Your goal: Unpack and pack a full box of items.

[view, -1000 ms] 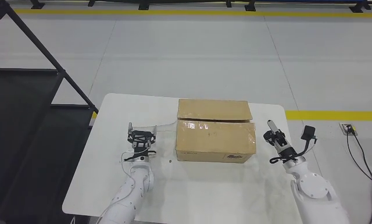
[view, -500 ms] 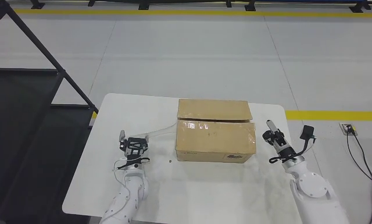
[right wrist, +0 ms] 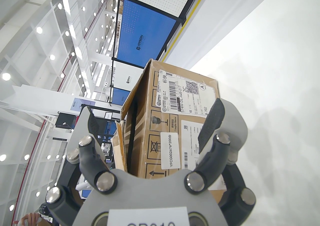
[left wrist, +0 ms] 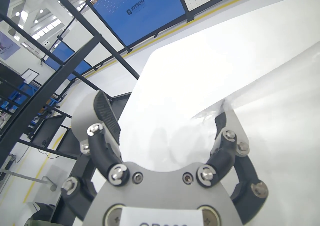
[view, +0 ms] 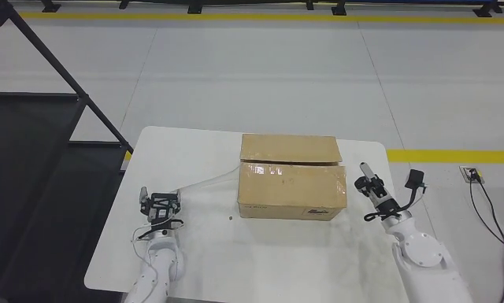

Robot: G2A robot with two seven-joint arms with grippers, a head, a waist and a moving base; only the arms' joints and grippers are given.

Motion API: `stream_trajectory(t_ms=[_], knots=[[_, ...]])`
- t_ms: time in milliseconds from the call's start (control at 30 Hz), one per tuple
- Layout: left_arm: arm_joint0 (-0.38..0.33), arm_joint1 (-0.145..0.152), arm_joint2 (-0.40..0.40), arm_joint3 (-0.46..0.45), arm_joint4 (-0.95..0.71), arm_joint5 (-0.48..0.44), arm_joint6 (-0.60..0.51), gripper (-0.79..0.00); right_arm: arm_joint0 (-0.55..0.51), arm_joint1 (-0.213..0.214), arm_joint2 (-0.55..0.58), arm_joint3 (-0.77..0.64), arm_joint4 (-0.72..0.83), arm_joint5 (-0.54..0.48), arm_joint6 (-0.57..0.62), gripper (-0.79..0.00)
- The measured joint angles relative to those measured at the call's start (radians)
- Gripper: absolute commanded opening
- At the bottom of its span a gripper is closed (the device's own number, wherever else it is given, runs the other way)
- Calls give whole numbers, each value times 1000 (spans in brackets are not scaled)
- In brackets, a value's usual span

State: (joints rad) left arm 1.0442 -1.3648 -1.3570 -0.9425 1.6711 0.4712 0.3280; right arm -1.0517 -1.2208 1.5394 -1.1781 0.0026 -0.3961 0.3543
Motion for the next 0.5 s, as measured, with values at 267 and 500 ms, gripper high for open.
stream_trajectory(t_ms=[267, 500], knots=[[36, 8, -38, -28, 1, -8, -13, 0, 3, 1, -4, 5, 3, -1, 1, 0], [42, 10, -46, -20, 7, -39, -15, 0, 0, 3, -6, 2, 5, -4, -3, 0]])
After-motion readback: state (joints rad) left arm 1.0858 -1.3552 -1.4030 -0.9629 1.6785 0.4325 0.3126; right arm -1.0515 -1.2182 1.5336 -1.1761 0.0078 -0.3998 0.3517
